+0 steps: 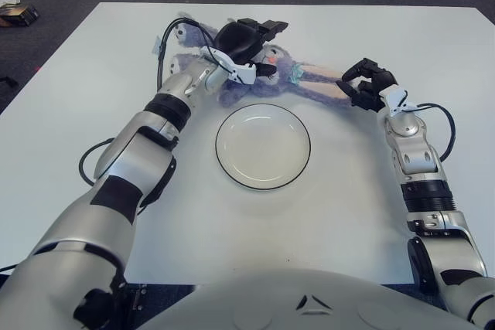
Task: Put the doll into the plate.
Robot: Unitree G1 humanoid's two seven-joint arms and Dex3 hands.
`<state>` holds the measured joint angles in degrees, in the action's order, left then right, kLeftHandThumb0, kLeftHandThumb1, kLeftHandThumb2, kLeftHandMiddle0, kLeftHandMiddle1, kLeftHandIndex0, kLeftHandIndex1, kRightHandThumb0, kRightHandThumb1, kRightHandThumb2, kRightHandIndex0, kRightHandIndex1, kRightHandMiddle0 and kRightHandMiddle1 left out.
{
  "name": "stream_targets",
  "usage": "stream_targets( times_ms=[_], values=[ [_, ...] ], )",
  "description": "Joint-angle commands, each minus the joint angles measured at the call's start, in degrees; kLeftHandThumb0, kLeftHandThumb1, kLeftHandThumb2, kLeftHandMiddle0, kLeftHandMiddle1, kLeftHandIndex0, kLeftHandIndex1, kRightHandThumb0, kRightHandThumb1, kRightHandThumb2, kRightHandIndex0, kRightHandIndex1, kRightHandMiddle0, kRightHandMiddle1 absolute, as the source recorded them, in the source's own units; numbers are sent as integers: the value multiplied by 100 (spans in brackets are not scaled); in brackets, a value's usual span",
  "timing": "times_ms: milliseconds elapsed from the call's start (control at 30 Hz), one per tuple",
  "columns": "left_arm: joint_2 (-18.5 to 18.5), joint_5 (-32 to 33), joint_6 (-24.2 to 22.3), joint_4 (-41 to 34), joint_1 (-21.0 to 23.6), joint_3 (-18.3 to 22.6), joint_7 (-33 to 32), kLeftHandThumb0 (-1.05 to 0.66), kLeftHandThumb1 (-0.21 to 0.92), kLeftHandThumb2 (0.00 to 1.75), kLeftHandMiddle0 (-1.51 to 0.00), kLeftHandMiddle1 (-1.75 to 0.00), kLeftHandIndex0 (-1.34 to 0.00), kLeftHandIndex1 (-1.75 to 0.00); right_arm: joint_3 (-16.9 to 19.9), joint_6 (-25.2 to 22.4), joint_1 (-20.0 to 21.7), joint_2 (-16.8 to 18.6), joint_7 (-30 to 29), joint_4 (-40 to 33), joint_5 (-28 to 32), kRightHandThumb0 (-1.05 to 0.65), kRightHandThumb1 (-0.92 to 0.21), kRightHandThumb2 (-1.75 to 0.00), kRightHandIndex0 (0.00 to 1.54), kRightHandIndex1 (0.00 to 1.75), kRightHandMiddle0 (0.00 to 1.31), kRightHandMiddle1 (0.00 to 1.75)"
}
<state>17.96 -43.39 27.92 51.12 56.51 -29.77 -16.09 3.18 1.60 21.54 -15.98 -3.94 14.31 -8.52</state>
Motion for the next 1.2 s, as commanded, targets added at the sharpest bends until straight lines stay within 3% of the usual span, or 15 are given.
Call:
stream_targets(
  times_ms=[0, 267, 433, 733, 867, 1000, 1167],
  values=[
    [136, 8, -30, -147, -76, 70, 40, -91, 92, 87, -55, -2, -33, -8, 101, 398, 107, 58, -205, 216, -20, -37, -92, -23, 78, 175, 51, 143],
    [173, -18, -92, -231, -83, 51, 207, -91, 92, 87, -55, -1, -34, -8, 80, 582, 143, 48, -230, 376, -21, -37, -92, -22, 79, 175, 53, 141],
    [237, -13, -106, -293, -57, 25, 547, -98, 92, 87, -32, 0, -24, -2, 46, 604, 144, 58, -209, 392, -38, -37, -92, -21, 80, 175, 53, 141],
    [251, -1, -118, -368, -91, 63, 647, -102, 92, 85, -23, 0, -19, 0, 42, 619, 141, 66, -213, 397, -45, -37, -92, -21, 80, 175, 53, 141],
    [338, 31, -103, -983, -454, 365, -76, -103, 92, 80, -22, 0, -18, 0, 40, 626, 177, 56, -209, 412, -49, -37, -92, -21, 81, 175, 54, 140],
    [449, 35, -179, -1623, -775, 584, -228, -103, 92, 78, -24, -1, -18, 0, 25, 674, 245, 42, -218, 480, -76, -37, -92, -21, 82, 175, 54, 140],
    [451, -3, -260, -1837, -889, 663, -185, -103, 92, 78, -25, -1, -18, -1, 27, 699, 261, 42, -219, 511, -86, -37, -92, -21, 82, 175, 54, 140]
  ],
)
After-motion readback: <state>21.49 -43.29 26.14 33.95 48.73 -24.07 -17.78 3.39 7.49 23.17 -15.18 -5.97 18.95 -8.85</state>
